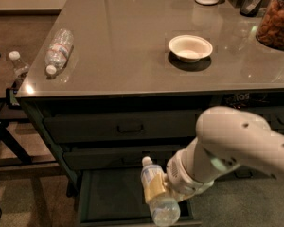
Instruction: Place blue plastic bottle into bottom drawer
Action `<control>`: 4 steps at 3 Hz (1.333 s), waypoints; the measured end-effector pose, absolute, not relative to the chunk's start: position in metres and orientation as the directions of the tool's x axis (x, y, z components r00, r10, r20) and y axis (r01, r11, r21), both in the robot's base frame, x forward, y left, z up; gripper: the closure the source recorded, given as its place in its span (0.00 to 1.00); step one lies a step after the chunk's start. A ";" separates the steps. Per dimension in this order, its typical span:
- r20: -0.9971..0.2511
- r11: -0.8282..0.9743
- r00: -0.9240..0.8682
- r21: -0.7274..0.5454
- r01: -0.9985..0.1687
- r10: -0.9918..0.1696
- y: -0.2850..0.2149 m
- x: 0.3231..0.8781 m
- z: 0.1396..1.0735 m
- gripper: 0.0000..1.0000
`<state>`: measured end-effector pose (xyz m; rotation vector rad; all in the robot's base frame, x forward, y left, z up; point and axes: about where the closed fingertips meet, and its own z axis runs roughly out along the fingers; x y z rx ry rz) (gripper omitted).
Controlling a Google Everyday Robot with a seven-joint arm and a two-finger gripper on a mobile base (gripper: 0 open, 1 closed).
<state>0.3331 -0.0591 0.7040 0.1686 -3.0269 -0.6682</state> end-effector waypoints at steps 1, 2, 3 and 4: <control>0.060 0.898 -0.997 0.439 -0.026 -0.058 -0.061 0.327 0.652 1.00; 0.066 0.893 -0.997 0.449 -0.015 -0.049 -0.060 0.327 0.647 1.00; 0.120 0.875 -0.993 0.481 0.060 0.003 -0.056 0.325 0.607 1.00; 0.154 0.856 -0.988 0.505 0.107 0.033 -0.052 0.332 0.563 1.00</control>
Offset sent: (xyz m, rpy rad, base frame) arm -0.0068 -0.0017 -0.0434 0.0111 0.0465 -0.0465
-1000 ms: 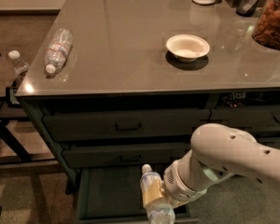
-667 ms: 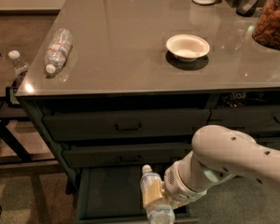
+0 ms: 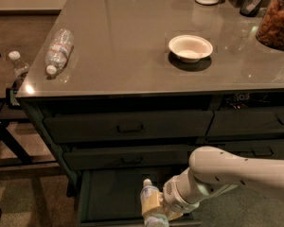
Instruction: Place blue plastic bottle into bottom drawer
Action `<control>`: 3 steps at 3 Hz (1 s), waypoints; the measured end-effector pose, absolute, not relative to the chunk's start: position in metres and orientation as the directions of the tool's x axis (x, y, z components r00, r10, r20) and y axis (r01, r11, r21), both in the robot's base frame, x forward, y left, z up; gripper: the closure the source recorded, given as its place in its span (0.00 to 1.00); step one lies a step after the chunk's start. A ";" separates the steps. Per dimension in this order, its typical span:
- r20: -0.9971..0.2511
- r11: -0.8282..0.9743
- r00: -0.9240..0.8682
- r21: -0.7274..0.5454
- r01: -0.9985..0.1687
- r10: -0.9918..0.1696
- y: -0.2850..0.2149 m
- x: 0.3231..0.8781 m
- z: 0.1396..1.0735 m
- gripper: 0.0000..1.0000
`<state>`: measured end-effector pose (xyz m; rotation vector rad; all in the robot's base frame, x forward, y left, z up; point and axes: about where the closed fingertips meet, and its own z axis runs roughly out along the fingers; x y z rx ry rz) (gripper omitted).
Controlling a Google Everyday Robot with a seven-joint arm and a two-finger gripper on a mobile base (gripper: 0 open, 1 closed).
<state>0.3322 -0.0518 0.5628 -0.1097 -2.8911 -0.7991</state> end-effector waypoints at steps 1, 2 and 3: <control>0.207 0.828 -0.977 0.540 0.154 0.047 -0.043 0.337 0.521 1.00; 0.207 0.828 -0.977 0.540 0.154 0.047 -0.043 0.337 0.521 1.00; 0.213 0.816 -0.975 0.553 0.169 0.057 -0.042 0.341 0.505 1.00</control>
Offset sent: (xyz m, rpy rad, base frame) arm 0.0075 0.0068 -0.0316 0.0388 0.0297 -0.0215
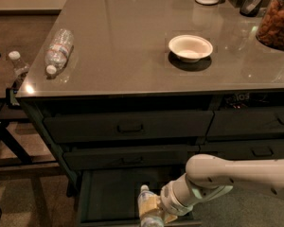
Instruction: Place blue plastic bottle into bottom drawer
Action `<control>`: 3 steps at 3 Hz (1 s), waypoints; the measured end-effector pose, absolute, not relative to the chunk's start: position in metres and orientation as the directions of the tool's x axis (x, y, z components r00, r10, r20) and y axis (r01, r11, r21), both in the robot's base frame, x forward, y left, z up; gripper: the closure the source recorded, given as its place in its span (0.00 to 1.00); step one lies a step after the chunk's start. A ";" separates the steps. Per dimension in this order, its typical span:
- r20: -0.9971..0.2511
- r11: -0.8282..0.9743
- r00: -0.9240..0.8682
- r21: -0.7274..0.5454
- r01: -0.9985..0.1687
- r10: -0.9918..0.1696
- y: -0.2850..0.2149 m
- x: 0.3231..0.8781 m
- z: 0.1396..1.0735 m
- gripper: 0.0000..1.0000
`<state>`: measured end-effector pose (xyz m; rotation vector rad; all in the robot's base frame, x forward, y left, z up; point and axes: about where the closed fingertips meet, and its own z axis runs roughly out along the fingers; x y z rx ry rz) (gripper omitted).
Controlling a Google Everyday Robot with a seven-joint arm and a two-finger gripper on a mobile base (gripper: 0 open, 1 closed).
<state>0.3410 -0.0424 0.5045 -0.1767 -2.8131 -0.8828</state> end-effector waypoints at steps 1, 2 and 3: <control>0.237 0.812 -0.970 0.553 0.184 0.058 -0.043 0.352 0.481 1.00; 0.277 0.802 -0.959 0.558 0.213 0.062 -0.043 0.367 0.452 1.00; 0.278 0.797 -0.959 0.565 0.213 0.059 -0.041 0.370 0.449 1.00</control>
Offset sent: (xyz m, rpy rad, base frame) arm 0.0466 -0.0029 -0.0814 0.0328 0.1008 -0.0210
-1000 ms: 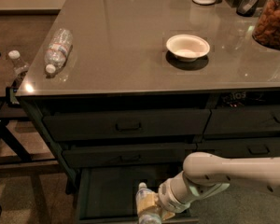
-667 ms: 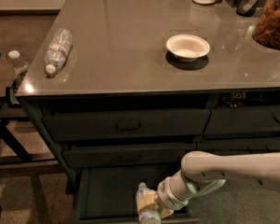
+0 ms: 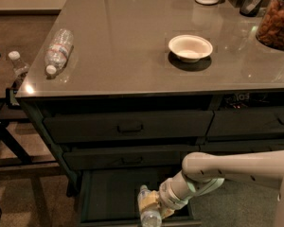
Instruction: Place blue plastic bottle into bottom drawer
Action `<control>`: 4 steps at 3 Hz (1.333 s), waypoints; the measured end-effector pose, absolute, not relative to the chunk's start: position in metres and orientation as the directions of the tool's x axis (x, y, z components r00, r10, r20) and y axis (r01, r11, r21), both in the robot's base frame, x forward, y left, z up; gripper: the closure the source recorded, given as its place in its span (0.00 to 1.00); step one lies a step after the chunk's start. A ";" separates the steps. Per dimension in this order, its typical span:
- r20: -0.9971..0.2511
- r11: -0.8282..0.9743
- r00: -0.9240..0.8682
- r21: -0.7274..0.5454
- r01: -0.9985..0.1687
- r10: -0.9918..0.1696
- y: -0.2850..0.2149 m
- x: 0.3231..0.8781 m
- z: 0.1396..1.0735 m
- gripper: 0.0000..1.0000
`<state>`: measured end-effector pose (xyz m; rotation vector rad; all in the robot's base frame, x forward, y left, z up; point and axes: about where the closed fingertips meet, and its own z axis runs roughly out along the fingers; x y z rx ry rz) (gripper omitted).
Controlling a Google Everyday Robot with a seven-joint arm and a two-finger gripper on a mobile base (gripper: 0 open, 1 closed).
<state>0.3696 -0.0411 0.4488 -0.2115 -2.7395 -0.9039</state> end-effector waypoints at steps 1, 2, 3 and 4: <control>0.277 0.772 -0.960 0.598 0.214 0.052 -0.042 0.389 0.429 1.00; 0.270 0.736 -0.962 0.642 0.213 0.042 -0.044 0.411 0.401 1.00; 0.286 0.701 -0.958 0.678 0.224 0.030 -0.045 0.424 0.374 1.00; 0.286 0.701 -0.958 0.678 0.224 0.030 -0.045 0.424 0.374 1.00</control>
Offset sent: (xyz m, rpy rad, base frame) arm 0.0720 -0.0089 -0.0803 0.1658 -0.0311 -0.0219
